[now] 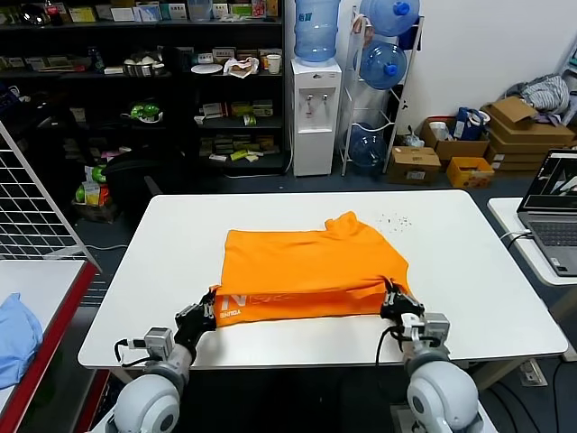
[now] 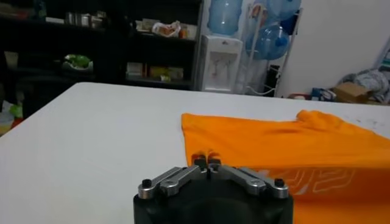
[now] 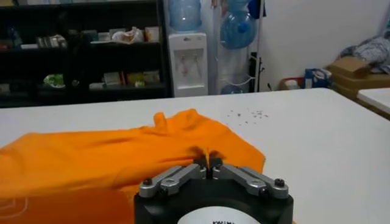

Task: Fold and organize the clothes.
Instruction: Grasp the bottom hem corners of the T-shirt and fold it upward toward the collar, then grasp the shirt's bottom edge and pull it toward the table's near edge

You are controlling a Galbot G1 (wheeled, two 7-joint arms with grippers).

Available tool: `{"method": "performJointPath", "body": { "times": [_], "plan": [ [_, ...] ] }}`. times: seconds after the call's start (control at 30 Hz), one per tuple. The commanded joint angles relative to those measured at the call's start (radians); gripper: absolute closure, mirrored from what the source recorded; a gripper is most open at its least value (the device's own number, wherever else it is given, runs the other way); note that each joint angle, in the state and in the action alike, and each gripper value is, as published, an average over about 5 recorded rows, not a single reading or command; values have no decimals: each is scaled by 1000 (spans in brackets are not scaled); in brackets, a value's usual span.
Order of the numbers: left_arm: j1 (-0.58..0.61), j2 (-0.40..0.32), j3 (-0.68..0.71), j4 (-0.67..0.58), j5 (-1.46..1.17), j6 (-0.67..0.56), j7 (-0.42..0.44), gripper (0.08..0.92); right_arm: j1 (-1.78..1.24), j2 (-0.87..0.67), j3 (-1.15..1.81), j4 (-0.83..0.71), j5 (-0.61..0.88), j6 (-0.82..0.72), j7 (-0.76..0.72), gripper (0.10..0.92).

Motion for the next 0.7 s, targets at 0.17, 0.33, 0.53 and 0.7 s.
{"method": "performJointPath", "body": {
  "times": [0.17,0.33,0.53,0.7],
  "plan": [
    [-150,0,60,114,-16,16,10,875,147,0,-64,-111,7,6,-57,810],
    [-132,6,52,95,-16,16,15,736,129,0,-48,-113,-19,52,-102,663],
    [-88,16,30,58,-17,19,21,563,80,-19,-9,-85,-44,97,-145,490],
    [-16,28,-9,17,-16,20,31,424,2,-54,47,-56,-55,129,-167,343]
  ]
}}
